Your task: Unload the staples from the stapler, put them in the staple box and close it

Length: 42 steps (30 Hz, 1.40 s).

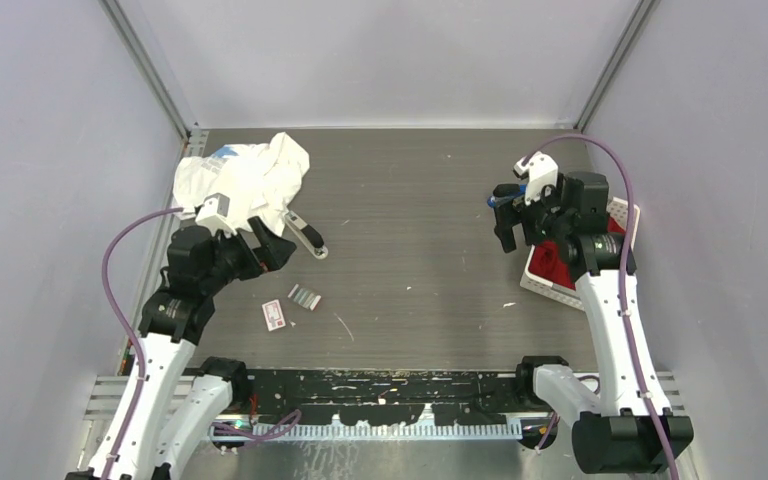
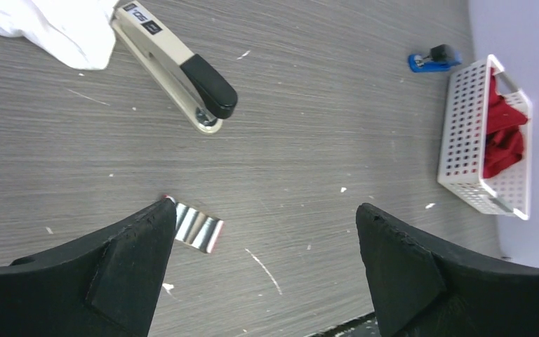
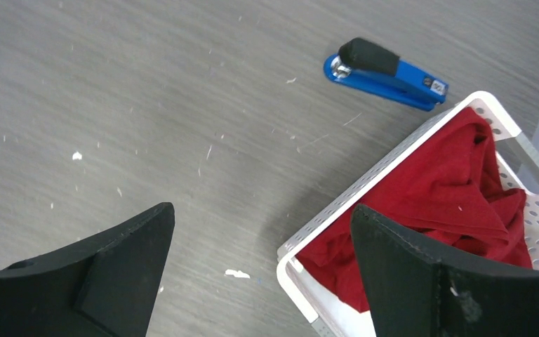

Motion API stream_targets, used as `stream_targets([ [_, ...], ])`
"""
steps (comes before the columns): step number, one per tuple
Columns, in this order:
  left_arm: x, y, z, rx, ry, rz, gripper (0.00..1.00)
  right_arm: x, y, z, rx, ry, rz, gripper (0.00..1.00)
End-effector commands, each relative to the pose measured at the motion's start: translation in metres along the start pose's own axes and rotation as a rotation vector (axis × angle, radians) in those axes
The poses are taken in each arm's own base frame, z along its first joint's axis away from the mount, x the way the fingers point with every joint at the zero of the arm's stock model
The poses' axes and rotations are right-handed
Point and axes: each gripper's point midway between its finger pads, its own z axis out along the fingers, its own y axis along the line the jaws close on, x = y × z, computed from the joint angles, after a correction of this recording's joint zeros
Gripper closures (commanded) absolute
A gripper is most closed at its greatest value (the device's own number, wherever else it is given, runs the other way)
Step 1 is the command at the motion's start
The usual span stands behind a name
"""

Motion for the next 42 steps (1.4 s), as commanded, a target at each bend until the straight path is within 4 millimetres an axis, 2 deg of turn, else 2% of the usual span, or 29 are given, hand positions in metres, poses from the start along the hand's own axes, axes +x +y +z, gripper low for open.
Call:
stream_targets([
  [1,-0.008,-0.025,-0.008,0.12,-0.019,-0.072,0.01,0.007,0.013,-0.005,-0.127,0.09,-0.083,0.0],
  [4,-0.002,-0.029,-0.01,0.147,-0.002,-0.096,0.02,0.004,0.028,0.002,-0.256,0.121,-0.062,0.0],
  [9,0.007,-0.031,-0.01,0.17,0.027,-0.113,0.01,-0.029,0.051,0.011,-0.425,0.012,0.003,0.0],
  [11,0.006,-0.035,-0.01,0.193,0.027,-0.113,0.01,-0.034,0.059,0.016,-0.48,-0.037,0.015,0.0],
  [16,0.012,-0.026,-0.001,0.159,0.045,-0.122,0.0,-0.04,0.083,0.01,-0.624,-0.141,-0.007,0.0],
  [19,0.018,-0.016,0.01,0.138,0.015,-0.203,0.0,-0.036,0.092,0.006,-0.675,-0.175,-0.037,0.0],
  [26,0.041,0.013,0.03,0.075,-0.051,-0.319,0.01,-0.011,0.107,0.024,-0.766,-0.178,0.063,0.0],
  [30,0.051,0.013,0.034,0.026,-0.055,-0.318,0.0,-0.013,0.108,0.022,-0.752,-0.202,0.04,0.0],
  [33,0.049,0.018,0.037,-0.097,-0.071,-0.281,0.0,-0.007,0.117,0.024,-0.784,-0.189,0.056,0.0],
  [39,0.044,0.027,0.038,-0.346,-0.09,-0.223,0.01,0.001,0.118,0.029,-0.737,-0.165,0.014,0.0],
  [42,0.038,0.024,0.044,-0.426,-0.105,-0.226,0.01,0.004,0.116,0.033,-0.718,-0.161,0.011,0.0],
])
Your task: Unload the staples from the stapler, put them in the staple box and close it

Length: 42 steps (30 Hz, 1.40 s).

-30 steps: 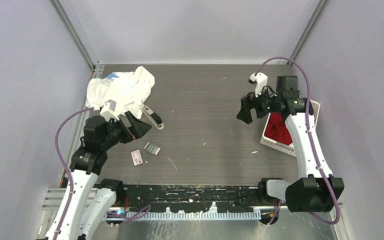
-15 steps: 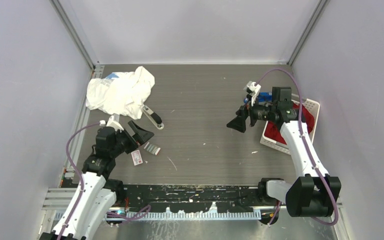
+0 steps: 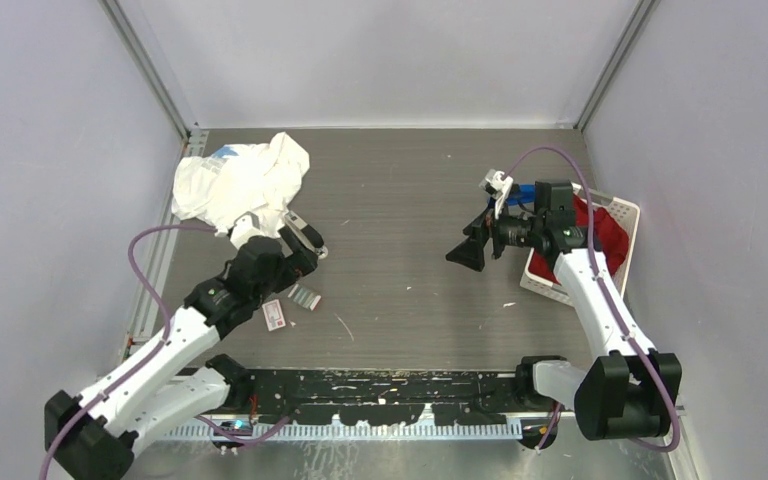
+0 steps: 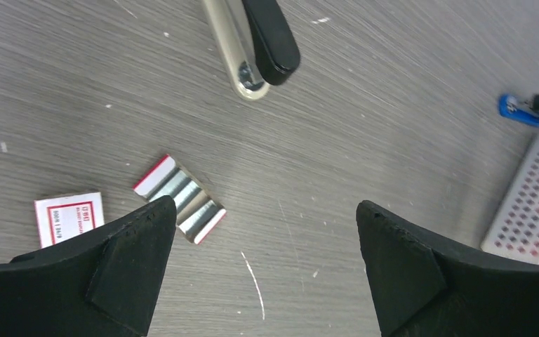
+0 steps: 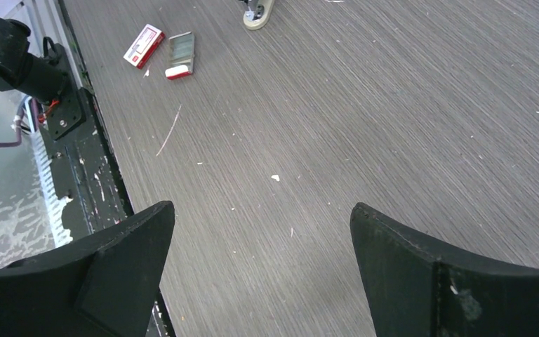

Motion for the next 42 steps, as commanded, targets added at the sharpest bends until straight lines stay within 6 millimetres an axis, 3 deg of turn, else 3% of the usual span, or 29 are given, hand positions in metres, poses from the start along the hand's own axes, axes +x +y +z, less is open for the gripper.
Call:
stream_targets([
  [1,-0.033,0.007,0.004,-0.202,-0.149,-0.028,0.01,-0.009,-0.005,-0.001,0.036,-0.024,-0.074,0.0],
  [7,-0.038,0.003,0.031,-0.344,-0.116,0.115,0.01,0.001,-0.01,0.008,0.054,0.037,-0.08,0.0],
  [13,-0.048,-0.016,0.052,-0.257,-0.174,0.236,0.0,0.0,-0.01,0.004,0.083,0.032,-0.107,0.0],
  [17,-0.054,-0.02,0.064,-0.248,-0.171,0.187,0.01,-0.001,-0.011,0.002,0.1,0.028,-0.131,0.0],
  [22,-0.045,-0.026,0.1,-0.253,-0.105,0.081,0.0,0.007,-0.018,0.003,0.125,0.05,-0.118,0.0],
  [30,-0.042,-0.035,0.149,-0.235,-0.076,-0.022,0.21,0.003,-0.011,0.002,0.103,0.03,-0.13,0.0],
  [34,-0.029,-0.029,0.172,-0.279,-0.002,-0.006,0.26,0.006,-0.013,0.003,0.111,0.03,-0.138,0.0],
  [37,-0.023,-0.026,0.176,-0.286,0.025,-0.006,0.34,0.009,-0.014,0.005,0.104,0.037,-0.126,0.0],
  [42,-0.019,-0.026,0.174,-0.277,0.045,0.0,0.36,0.009,-0.013,0.007,0.098,0.048,-0.13,0.0],
])
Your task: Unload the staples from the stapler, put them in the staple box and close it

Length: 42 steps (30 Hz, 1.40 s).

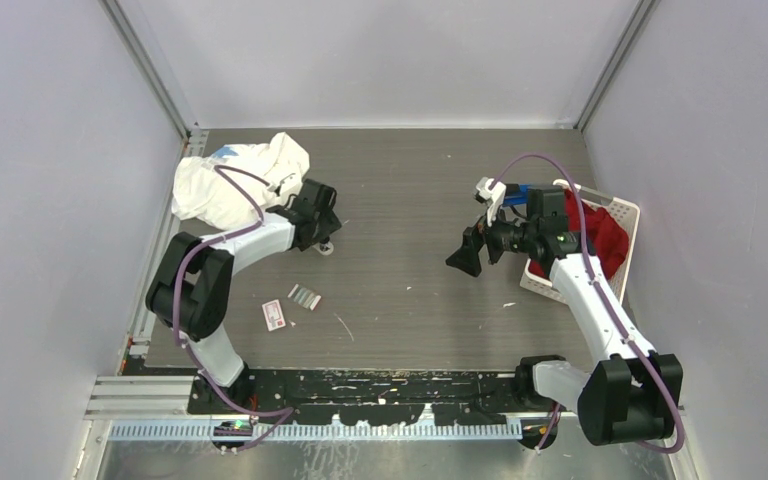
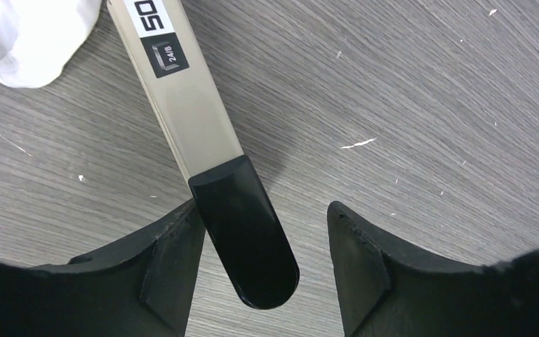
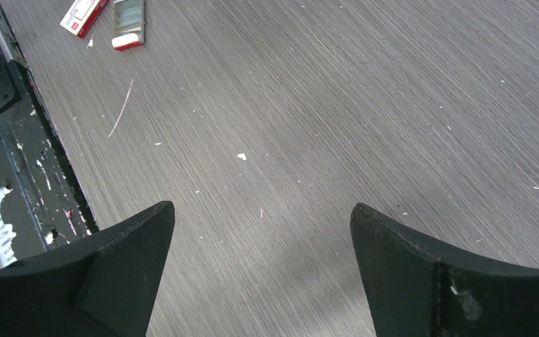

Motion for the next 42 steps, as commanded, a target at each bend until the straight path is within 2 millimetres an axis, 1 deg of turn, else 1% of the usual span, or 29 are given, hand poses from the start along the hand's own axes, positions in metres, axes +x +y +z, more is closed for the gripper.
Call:
stream_targets([
  [1,-0.014,-0.016,-0.007,0.056,-0.024,-0.028,0.36,-0.013,0.0,0.0,0.0,-0.035,-0.069,0.0],
  [6,-0.013,-0.007,-0.013,0.04,-0.026,-0.001,0.36,-0.011,-0.002,0.001,0.009,-0.03,-0.07,0.0],
  [12,-0.018,-0.01,-0.023,0.071,-0.029,0.028,0.37,-0.011,-0.004,0.0,0.024,-0.027,-0.082,0.0],
  [16,-0.015,-0.007,-0.029,0.096,-0.031,0.059,0.37,-0.01,-0.004,0.0,0.024,-0.025,-0.081,0.0],
  [21,-0.018,-0.002,-0.037,0.109,-0.049,0.093,0.37,-0.009,-0.004,0.003,0.02,-0.017,-0.083,0.0],
  [28,-0.015,-0.003,-0.04,0.141,-0.034,0.128,0.37,-0.008,-0.004,0.003,0.021,-0.016,-0.082,0.0],
  [33,-0.01,-0.01,-0.044,0.185,-0.005,0.156,0.37,-0.012,0.007,0.009,-0.009,-0.012,-0.113,0.0],
  [38,-0.008,-0.012,-0.055,0.247,-0.007,0.18,0.37,-0.011,0.029,0.025,-0.059,0.028,-0.192,0.0],
  [42,0.0,-0.015,-0.061,0.327,-0.004,0.214,0.37,-0.009,0.031,0.027,-0.07,0.042,-0.191,0.0],
])
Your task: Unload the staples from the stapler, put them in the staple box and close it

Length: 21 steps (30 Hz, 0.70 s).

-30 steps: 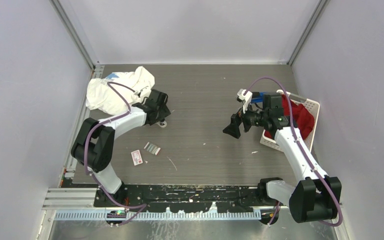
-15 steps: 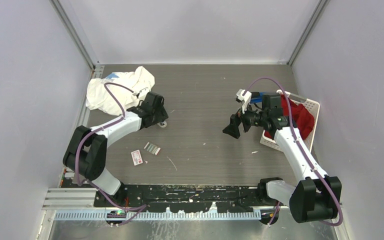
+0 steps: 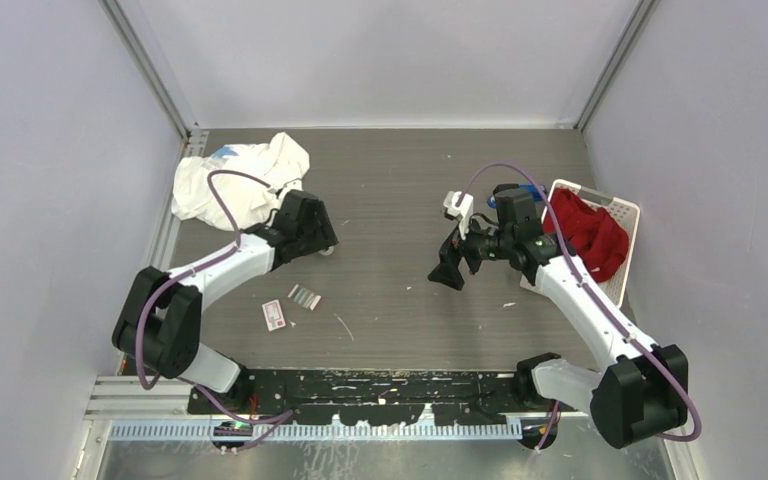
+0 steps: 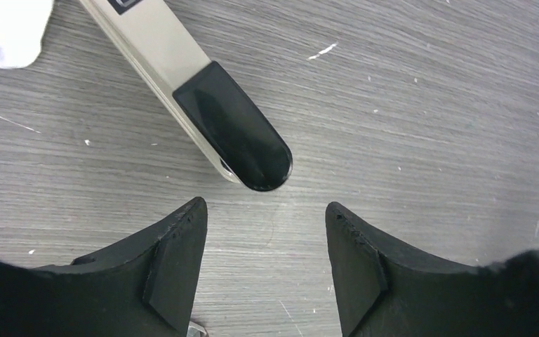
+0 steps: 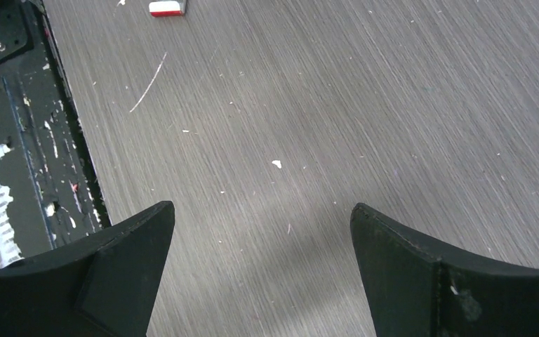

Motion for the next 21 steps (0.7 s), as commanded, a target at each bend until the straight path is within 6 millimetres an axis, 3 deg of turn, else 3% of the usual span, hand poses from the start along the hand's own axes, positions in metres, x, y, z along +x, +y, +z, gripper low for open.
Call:
stream_targets([
  [1,-0.013,-0.021,-0.012,0.14,-0.054,0.039,0.36,-0.011,-0.008,0.0,0.028,-0.018,-0.056,0.0],
  [11,-0.008,-0.033,-0.027,0.252,-0.044,0.114,0.36,-0.008,-0.025,-0.013,0.061,-0.038,-0.007,0.0],
  [21,0.005,-0.038,-0.031,0.298,0.019,0.165,0.4,-0.02,-0.019,-0.018,0.032,-0.083,0.018,0.0],
])
